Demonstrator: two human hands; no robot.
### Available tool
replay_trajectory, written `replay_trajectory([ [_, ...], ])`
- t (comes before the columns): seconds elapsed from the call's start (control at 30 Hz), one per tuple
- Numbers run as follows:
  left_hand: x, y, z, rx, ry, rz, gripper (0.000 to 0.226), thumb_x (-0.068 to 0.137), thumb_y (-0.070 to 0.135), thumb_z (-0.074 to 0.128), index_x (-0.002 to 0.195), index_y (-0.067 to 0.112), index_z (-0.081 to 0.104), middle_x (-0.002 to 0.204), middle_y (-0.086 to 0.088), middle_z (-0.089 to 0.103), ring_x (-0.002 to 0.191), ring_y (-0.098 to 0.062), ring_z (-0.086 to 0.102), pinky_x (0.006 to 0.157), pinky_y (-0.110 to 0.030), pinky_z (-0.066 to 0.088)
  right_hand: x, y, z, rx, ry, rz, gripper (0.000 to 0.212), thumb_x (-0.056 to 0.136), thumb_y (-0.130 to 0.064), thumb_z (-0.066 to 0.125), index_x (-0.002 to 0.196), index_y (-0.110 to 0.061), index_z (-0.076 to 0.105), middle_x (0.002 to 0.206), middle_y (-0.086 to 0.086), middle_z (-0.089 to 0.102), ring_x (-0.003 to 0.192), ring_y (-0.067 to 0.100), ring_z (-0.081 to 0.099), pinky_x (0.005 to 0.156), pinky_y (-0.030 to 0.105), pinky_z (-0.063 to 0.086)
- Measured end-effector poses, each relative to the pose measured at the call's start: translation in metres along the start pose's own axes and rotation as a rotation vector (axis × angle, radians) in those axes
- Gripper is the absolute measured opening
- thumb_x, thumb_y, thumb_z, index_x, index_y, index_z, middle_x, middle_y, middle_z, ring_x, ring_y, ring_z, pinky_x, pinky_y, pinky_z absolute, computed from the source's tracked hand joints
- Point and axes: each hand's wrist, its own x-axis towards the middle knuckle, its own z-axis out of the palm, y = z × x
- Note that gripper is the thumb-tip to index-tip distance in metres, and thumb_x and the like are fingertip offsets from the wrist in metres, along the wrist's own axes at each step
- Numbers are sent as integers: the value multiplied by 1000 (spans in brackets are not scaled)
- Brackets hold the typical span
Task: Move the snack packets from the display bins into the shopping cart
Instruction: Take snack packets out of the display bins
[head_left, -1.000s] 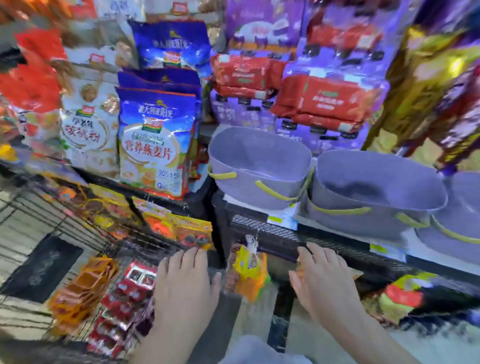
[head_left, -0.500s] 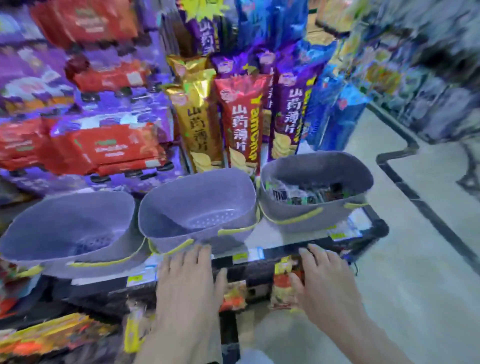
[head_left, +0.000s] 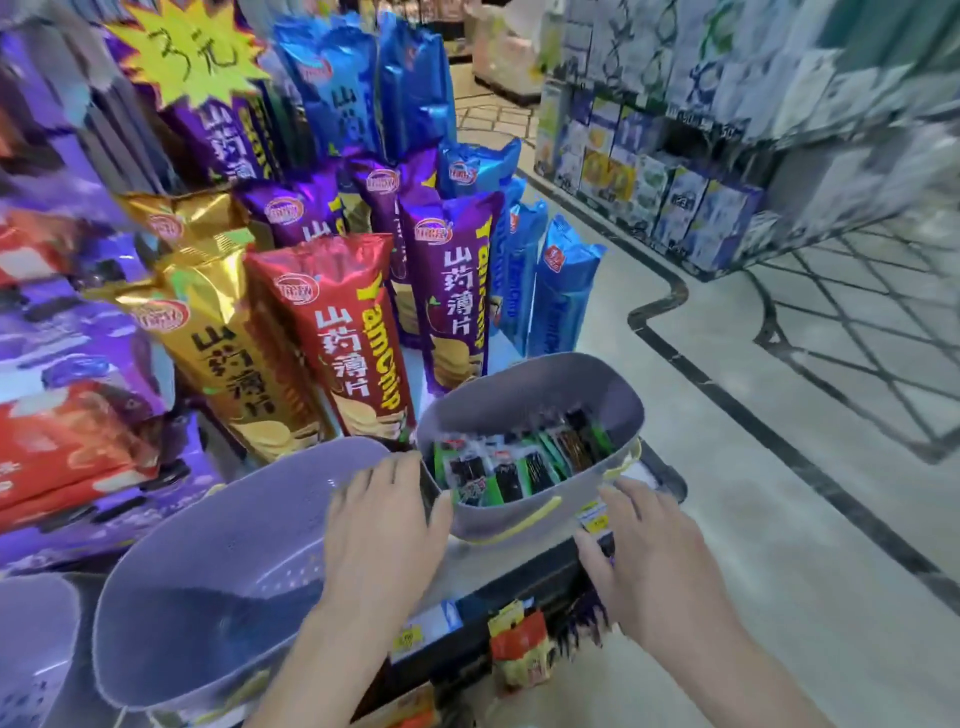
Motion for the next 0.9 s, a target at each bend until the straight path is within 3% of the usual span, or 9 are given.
replay_trajectory([
  [0.1,38,-7,15,-63,-39,-1,57,105,57,42,152,24,45,147,2,59,133,-23,54,105,-39,45,39,-8,-2,47,-16,-40,61,100,-49,57,148,-12,53,148,8,54,135,31,50,111,43,44],
  [0.2,59,-13,33,-178,-63,-16,50,106,50,46,147,23,49,143,-1,61,132,-24,54,104,-40,46,79,-14,5,115,-64,-91,58,101,-49,55,149,-15,49,145,6,53,131,29,48,108,40,42],
  [0.3,63,-14,48,-264,-86,-33,51,108,43,46,154,21,44,147,-2,58,136,-23,49,108,-39,44,121,-16,20,230,-229,-149,55,101,-48,57,147,-19,51,143,3,57,130,23,51,104,35,42],
  [0.47,67,-16,63,-325,-86,-76,51,108,37,43,159,27,38,152,3,53,142,-18,42,116,-40,39,185,-29,55,134,-526,-244,57,99,-49,60,146,-18,53,145,6,57,131,26,54,105,37,46],
  [0.63,66,-16,63,-369,-86,-90,51,108,37,39,159,31,35,152,6,51,141,-15,40,116,-39,37,214,-41,87,46,-672,-366,42,92,-51,67,122,-22,62,115,2,57,98,23,56,79,33,41],
  [0.77,65,-16,61,-394,-72,-99,50,109,36,39,159,31,34,150,8,52,139,-12,40,116,-38,38,223,-41,97,102,-710,-450,29,91,-48,71,98,-21,63,106,3,67,95,24,62,83,37,51],
  [0.9,63,-15,60,-425,-62,-95,49,110,34,41,159,30,37,149,10,54,138,-11,40,117,-38,37,224,-43,99,197,-776,-605,23,92,-35,73,83,-23,56,100,3,64,93,25,58,85,40,49],
])
